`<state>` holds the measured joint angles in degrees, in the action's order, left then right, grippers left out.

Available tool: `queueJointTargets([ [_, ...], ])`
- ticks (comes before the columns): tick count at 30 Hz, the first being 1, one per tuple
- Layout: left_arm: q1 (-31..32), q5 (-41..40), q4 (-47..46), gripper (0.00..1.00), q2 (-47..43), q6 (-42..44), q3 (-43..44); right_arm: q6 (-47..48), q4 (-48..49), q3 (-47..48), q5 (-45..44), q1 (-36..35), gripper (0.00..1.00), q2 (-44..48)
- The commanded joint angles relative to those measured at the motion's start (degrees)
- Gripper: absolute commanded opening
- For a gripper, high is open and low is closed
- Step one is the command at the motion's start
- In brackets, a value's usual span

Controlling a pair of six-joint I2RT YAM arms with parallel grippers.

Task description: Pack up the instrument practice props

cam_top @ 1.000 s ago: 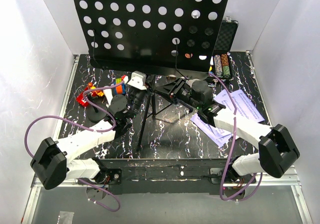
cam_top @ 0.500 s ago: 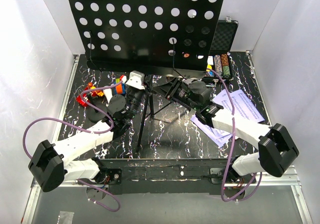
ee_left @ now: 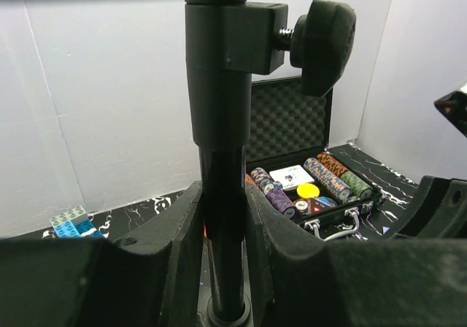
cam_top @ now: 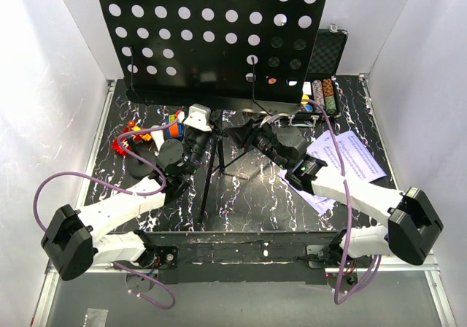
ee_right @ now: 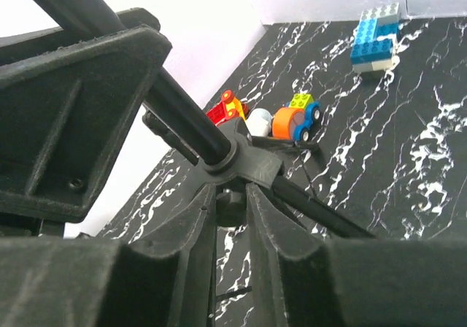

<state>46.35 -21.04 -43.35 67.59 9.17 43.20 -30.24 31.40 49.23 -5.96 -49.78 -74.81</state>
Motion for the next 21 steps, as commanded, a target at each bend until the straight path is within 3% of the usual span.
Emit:
queueJointTargets([
  [1, -0.03, -2.69, 4.07, 0.00, -0.97, 1.73, -1.36, -5.51, -6.25, -0.28, -2.66, -0.32, 0.42, 4.31],
  [4, -0.03, -2.95, 3.98, 0.00, -0.71, 1.82, -1.28, -15.44, -6.61, -1.24, -0.38, -0.32, 0.66, 5.98],
  [7, -0.03, -3.48, 3.71, 0.00, -0.53, 1.90, -1.10, -24.40, -7.58, -1.24, 1.21, -0.32, 0.74, 6.25],
  [12, -0.03, -4.19, 3.71, 0.00, -0.62, 2.17, -0.49, -36.98, -8.72, -1.42, -0.37, -0.14, 0.76, 5.64],
  [16, 0.50, -4.98, 3.54, 0.00, -0.36, 2.52, -0.31, -44.89, -4.00, -3.17, -1.07, 0.65, 0.77, 3.80],
  [21, 0.85, -6.56, 2.66, 0.00, -0.18, 3.31, -0.57, -50.69, -0.90, -3.09, -2.74, 0.91, 0.66, 1.25],
])
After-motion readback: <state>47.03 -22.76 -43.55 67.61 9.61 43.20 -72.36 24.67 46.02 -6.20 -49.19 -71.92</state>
